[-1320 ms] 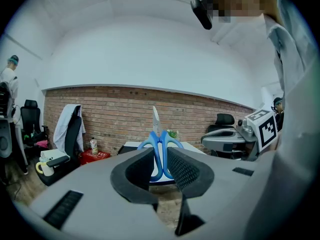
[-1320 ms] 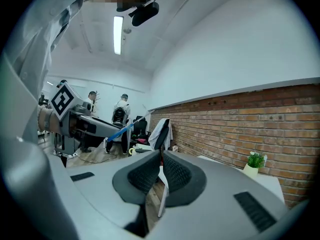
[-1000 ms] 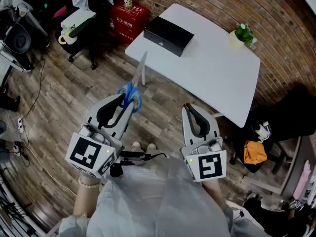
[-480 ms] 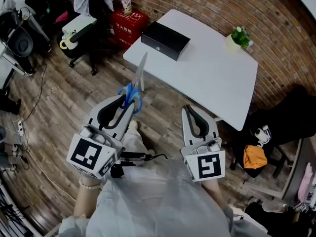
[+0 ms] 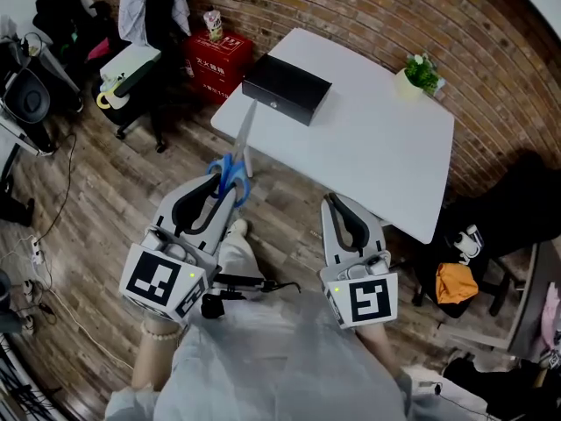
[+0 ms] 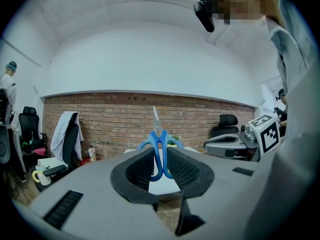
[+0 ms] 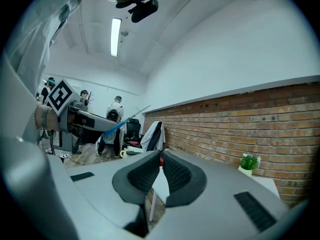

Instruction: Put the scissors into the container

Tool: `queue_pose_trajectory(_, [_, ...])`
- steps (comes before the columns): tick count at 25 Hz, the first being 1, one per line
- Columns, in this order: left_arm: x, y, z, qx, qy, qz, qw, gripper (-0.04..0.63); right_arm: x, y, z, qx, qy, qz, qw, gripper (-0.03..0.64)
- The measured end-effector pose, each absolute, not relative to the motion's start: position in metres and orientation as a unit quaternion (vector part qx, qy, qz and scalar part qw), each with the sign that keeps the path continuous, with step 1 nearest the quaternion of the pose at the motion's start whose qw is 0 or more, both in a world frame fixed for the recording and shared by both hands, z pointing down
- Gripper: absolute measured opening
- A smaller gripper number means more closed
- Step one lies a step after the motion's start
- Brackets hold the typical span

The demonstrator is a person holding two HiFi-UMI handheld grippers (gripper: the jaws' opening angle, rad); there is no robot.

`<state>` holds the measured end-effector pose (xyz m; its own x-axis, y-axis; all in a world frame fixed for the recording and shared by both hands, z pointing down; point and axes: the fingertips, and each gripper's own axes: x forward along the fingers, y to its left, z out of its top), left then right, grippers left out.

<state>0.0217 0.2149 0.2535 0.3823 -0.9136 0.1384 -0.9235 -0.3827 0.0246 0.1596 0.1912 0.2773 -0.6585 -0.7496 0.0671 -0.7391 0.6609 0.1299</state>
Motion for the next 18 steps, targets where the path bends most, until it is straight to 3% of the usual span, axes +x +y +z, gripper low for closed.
queue_pose_trajectory(18, [-0.037, 0.054, 0.265, 0.874, -0.477, 0.073, 0.062, 0.098, 0.099, 0.059, 0.289, 0.477, -0.871, -0.017, 0.111, 0.048])
